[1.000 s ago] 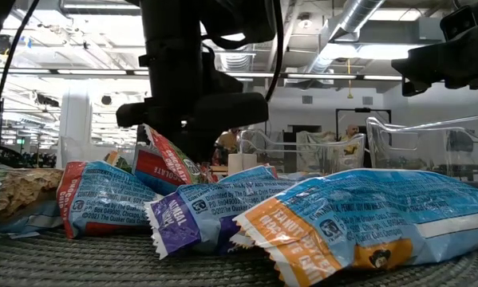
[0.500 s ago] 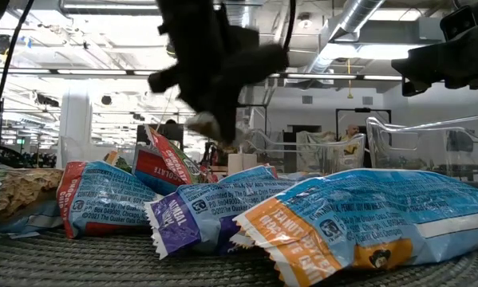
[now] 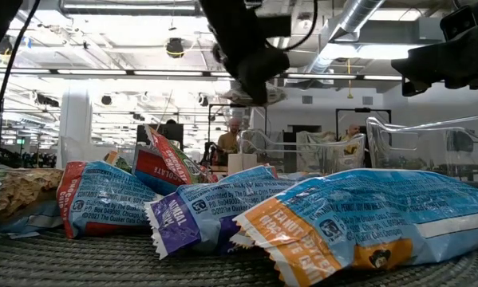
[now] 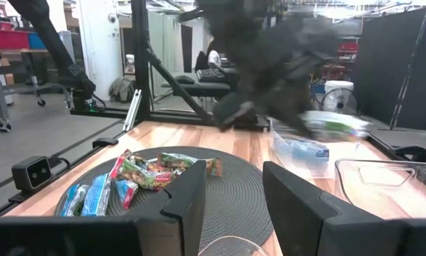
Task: Pick and place Granola Bars by type
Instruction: Put the yellow granola bar into the top transparent bin
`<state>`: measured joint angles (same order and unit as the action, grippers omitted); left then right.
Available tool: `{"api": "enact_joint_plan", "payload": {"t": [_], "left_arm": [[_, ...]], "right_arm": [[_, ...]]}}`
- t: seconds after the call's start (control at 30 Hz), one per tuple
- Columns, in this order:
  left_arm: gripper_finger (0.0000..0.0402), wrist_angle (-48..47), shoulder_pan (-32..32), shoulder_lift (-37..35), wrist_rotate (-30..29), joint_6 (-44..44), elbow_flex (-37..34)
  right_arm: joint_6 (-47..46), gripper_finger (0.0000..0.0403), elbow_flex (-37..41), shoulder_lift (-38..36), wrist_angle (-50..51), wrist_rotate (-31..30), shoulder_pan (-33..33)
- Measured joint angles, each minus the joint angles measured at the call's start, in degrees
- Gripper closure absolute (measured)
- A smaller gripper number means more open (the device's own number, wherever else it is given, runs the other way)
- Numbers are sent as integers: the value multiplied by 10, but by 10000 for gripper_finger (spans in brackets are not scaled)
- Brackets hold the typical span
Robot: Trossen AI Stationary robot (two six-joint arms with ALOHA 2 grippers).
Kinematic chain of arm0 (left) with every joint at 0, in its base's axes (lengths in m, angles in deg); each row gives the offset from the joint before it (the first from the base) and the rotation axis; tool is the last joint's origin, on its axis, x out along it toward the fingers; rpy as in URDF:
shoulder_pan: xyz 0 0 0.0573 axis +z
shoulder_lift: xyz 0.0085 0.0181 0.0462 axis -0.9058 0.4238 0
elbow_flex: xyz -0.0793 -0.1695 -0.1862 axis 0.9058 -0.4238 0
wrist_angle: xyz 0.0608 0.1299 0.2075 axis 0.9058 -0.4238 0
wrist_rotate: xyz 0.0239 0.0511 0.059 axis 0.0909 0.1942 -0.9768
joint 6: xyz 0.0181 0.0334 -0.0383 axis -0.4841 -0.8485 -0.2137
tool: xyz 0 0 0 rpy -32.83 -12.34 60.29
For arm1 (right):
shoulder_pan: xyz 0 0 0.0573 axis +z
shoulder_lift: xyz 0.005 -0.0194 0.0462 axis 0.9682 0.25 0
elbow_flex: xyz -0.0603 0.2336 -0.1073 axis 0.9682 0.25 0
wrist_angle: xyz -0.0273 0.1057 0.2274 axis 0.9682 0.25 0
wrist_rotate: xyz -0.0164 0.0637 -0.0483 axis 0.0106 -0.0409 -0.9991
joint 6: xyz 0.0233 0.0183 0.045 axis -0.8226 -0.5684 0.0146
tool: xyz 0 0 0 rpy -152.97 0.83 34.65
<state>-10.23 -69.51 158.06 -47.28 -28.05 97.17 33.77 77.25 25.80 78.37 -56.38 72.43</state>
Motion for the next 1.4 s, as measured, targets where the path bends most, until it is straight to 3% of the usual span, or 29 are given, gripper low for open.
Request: {"api": "enact_joint_plan", "payload": {"t": [0.37, 0.7, 0.97, 1.4], "left_arm": [[376, 132, 97, 0, 97, -360, 0], [374, 143, 151, 15, 182, -603, 1], [374, 182, 159, 31, 254, -695, 0], [374, 211, 188, 62, 317, -714, 0]], "right_arm": [[0, 270, 0, 0, 0, 0, 0], [0, 270, 0, 0, 0, 0, 0], [0, 269, 0, 0, 0, 0, 0], [0, 270, 0, 0, 0, 0, 0]]}}
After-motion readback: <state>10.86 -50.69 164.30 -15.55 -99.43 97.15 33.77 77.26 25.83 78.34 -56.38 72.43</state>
